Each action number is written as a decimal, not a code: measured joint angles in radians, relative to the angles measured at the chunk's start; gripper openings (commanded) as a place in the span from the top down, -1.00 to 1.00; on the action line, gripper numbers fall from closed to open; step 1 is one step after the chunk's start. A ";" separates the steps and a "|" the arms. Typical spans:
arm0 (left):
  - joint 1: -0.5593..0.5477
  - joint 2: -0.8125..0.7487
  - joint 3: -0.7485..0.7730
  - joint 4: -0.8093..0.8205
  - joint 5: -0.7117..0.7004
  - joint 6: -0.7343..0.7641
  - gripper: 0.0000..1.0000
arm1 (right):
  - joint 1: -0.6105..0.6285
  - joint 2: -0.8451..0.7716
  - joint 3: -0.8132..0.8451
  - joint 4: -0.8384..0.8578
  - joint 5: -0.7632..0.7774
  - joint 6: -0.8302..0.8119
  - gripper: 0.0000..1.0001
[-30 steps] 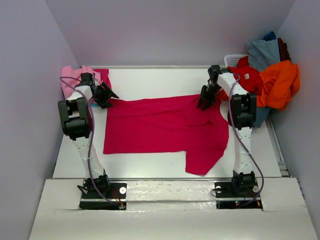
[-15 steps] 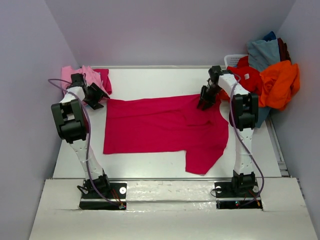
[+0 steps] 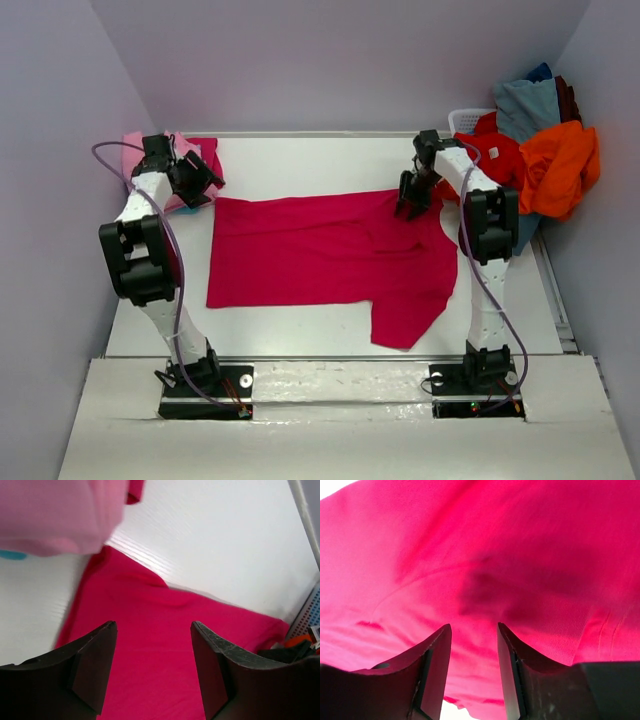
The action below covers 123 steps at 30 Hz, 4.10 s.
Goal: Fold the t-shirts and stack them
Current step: Fold the tshirt
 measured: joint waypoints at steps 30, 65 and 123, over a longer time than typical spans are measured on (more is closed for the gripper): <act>-0.135 -0.488 -0.638 -0.004 0.086 0.006 -0.46 | 0.094 -0.779 -1.059 0.140 -0.070 0.084 0.00; -0.135 0.158 -0.031 -0.008 0.086 -0.024 -0.45 | 0.091 -0.111 -0.132 0.096 0.127 0.144 0.00; -0.087 0.155 0.167 -0.065 0.113 -0.015 -0.47 | 0.008 -0.175 0.098 -0.042 0.119 0.011 -0.06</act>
